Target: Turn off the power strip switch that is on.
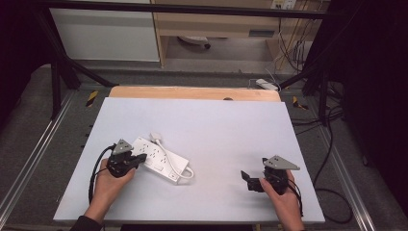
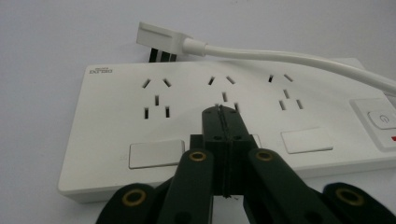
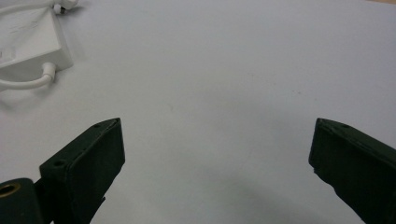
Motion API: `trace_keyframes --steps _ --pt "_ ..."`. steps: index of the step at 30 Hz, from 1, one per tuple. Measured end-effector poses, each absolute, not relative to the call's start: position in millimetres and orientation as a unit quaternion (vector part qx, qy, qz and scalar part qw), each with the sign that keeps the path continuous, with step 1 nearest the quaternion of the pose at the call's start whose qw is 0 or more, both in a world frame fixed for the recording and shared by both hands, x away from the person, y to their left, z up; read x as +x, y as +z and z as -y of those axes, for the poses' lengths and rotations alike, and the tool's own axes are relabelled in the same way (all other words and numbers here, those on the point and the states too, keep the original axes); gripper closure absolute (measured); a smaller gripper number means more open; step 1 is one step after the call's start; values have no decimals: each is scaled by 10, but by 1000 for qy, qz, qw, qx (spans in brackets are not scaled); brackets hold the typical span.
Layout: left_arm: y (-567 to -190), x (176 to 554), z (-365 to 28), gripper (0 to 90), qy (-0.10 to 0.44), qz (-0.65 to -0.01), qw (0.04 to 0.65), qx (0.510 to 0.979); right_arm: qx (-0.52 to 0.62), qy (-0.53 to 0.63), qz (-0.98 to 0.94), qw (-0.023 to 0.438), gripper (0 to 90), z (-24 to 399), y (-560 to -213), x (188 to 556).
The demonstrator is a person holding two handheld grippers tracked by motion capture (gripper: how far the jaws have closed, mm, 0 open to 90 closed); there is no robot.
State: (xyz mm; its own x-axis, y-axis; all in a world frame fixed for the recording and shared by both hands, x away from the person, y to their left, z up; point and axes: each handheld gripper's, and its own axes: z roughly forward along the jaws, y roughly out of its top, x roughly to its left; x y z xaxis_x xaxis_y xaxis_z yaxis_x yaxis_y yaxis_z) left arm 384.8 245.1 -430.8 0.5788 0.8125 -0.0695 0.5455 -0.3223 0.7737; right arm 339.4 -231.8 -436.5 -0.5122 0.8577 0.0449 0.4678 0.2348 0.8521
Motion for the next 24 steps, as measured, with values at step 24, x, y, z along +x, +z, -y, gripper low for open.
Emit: trace_keyframes --steps 24 --pt "-4316 3832 -2432 900 168 -420 395 800 440 434 -754 223 40 2317 -4366 3392"
